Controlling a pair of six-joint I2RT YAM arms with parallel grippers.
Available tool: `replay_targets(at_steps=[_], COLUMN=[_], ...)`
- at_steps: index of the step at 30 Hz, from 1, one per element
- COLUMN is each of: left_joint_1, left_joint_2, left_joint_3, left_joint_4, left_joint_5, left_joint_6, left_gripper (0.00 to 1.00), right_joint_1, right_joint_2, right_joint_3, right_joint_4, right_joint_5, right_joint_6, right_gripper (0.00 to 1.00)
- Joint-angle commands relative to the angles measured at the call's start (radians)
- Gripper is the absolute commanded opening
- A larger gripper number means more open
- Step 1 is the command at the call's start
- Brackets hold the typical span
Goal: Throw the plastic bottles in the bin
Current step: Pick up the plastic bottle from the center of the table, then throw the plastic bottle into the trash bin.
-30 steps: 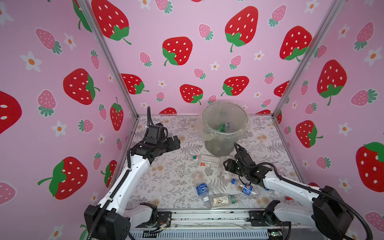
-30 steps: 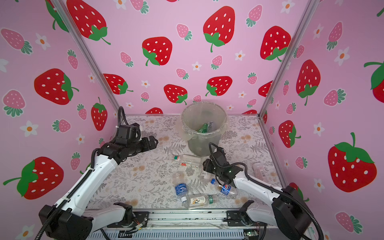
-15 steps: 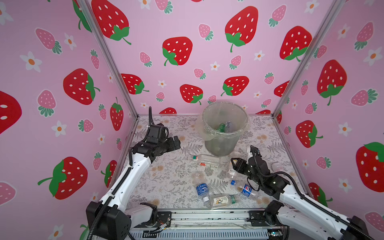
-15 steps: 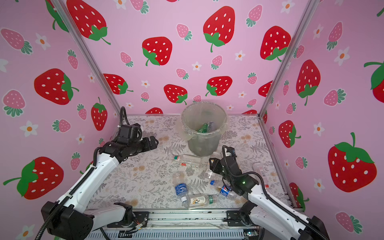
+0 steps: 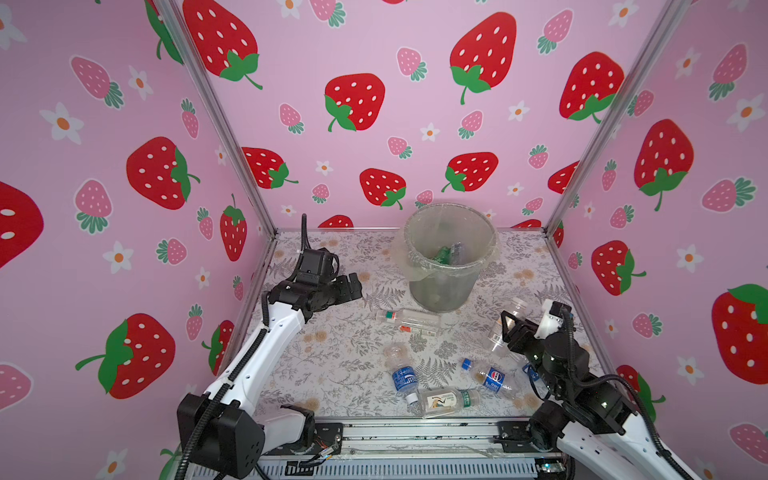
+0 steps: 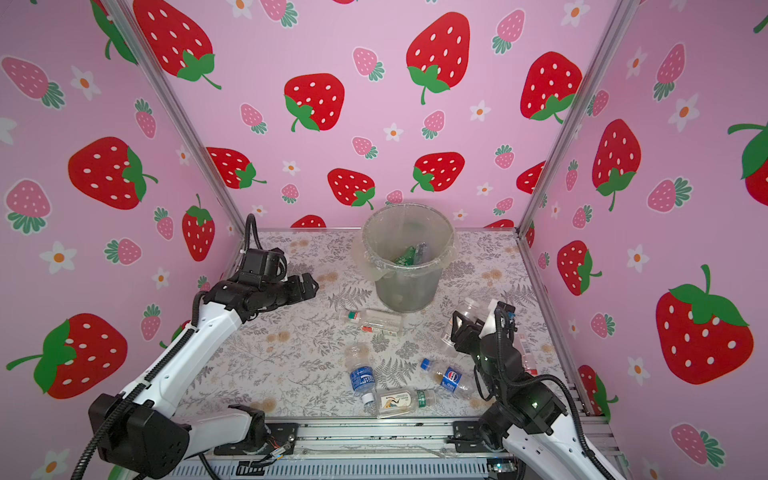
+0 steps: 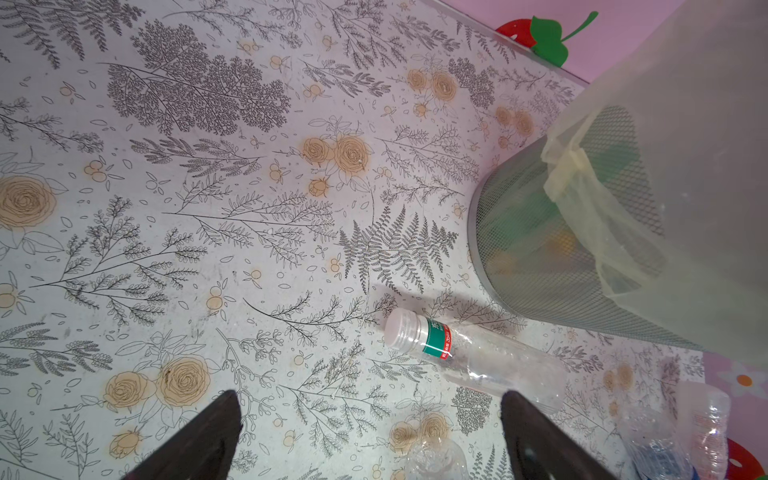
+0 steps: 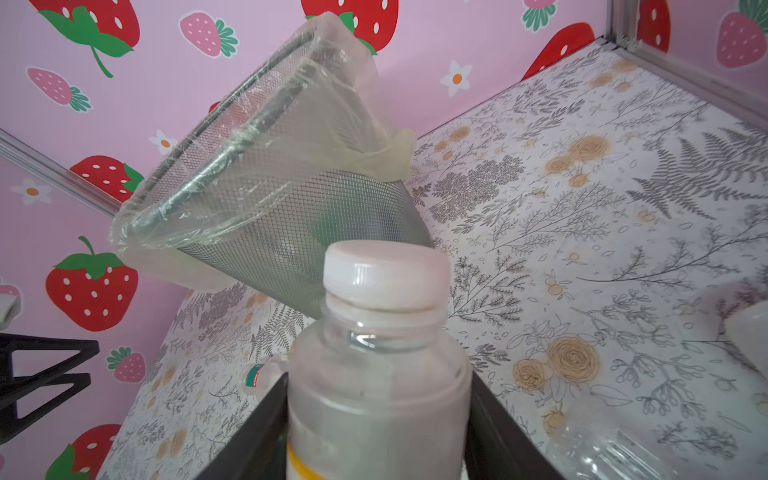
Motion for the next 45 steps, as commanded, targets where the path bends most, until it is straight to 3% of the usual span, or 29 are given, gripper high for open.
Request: replay_targets(at_steps=[1, 14, 19, 25, 30, 35, 37, 39, 41, 45], left_joint_1=[0.011, 0.012, 0.015, 0.016, 0.016, 0.017, 0.02, 0.023, 0.023, 0.027], left_joint_2=[0.004, 0.006, 0.005, 0.005, 0.003, -0.001, 0.0, 0.0, 0.0, -0.004], left_joint_3=[0.042, 0.043, 0.042, 0.042, 0.04, 0.037, 0.037, 0.037, 0.038, 0.037], left_joint_4=[-0.023, -0.023, -0.022, -0.023, -0.024, -0.022, -0.021, -0.021, -0.022, -0.02], left_joint_5=[0.011, 0.016, 0.016, 0.019, 0.018, 0.009, 0.009, 0.007, 0.006, 0.01], left_joint_6=[0.005, 0.006, 0.006, 0.007, 0.007, 0.009, 0.009, 0.008, 0.008, 0.008], left_gripper=[0.99, 0.99, 0.99, 0.99, 0.99, 0.99, 0.99, 0.99, 0.99, 0.99], right_joint_1=[0.002, 0.002, 0.002, 0.002, -0.001, -0.093, -0.143, -0.18, -0.183, -0.183], right_joint_2=[-0.016, -0.157, -0.095, 0.136, 0.459, 0.79, 0.92, 1.067, 1.176, 1.188], right_joint_3=[0.052, 0.021, 0.096, 0.278, 0.564, 0.866, 1.009, 1.19, 1.338, 1.38], right_joint_4=[-0.057, 0.063, 0.058, 0.144, 0.18, 0.212, 0.169, 0.093, -0.001, -0.022], right_joint_5=[0.075, 0.068, 0.104, 0.1, 0.11, -0.031, -0.093, -0.188, -0.198, -0.233], right_joint_6=[-0.058, -0.146, -0.182, -0.297, -0.385, -0.436, -0.432, -0.433, -0.431, -0.416], right_gripper=[0.6, 0.6, 0.6, 0.61, 0.61, 0.64, 0.68, 0.88, 1.0, 0.99])
